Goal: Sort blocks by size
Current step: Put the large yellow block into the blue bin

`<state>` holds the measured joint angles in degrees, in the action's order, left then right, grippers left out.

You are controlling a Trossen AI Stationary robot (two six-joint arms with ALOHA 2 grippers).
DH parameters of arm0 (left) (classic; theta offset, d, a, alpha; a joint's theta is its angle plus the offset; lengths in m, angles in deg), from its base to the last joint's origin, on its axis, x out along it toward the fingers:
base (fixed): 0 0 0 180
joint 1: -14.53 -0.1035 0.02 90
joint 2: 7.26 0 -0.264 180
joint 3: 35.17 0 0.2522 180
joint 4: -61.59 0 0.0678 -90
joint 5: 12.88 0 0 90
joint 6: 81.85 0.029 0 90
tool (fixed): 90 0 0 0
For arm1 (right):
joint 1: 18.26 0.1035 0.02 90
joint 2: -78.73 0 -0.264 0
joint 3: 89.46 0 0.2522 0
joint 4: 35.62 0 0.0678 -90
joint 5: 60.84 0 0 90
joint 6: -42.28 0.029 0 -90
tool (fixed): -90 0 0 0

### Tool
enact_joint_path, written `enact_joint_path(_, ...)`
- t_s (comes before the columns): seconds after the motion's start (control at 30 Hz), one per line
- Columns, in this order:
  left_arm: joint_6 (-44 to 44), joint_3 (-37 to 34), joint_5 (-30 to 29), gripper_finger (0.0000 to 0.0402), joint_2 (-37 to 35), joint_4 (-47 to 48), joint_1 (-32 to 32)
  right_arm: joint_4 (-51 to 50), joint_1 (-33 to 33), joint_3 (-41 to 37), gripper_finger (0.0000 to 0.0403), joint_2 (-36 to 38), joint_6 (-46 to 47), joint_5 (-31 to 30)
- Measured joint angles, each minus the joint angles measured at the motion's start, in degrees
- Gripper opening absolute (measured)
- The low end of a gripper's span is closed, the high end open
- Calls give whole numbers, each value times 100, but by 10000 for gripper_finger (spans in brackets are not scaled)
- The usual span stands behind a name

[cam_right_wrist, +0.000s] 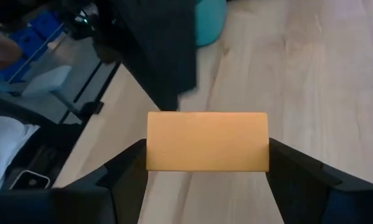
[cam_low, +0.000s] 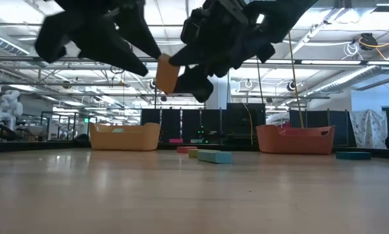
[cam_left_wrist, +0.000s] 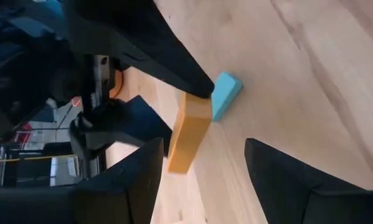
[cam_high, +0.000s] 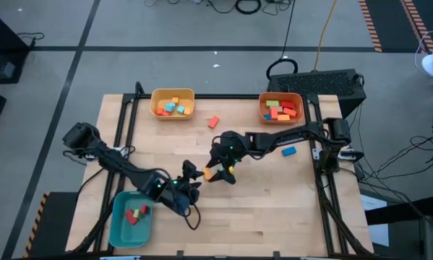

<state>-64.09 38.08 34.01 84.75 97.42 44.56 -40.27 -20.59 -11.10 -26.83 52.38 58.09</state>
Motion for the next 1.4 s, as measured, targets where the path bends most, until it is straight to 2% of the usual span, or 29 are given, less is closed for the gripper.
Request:
enact_joint_path(0.2, 261, 0, 127, 227, 176, -383, -207, 303, 124, 2, 262, 2, 82, -4)
enact_joint_path(0.3, 256, 0, 124, 213, 241, -374, -268, 305, 141, 2, 262, 2, 86, -2)
enact_joint_path(0.7, 166, 0, 63, 73, 262, -505, -265, 264, 132, 2, 263, 2, 194, 64)
enact_joint_path(0.97, -29, 0, -42, 74, 264, -531, -267, 264, 117, 2, 267, 2, 142, 74)
enact_joint_path(1.23, -729, 0, -158, 76, 262, -515, -278, 97, 94, 7, 313, 13, -492, -133)
enact_joint_path(1.4, -1004, 0, -214, 71, 262, -264, -256, -266, 36, 7, 319, 13, -739, -420)
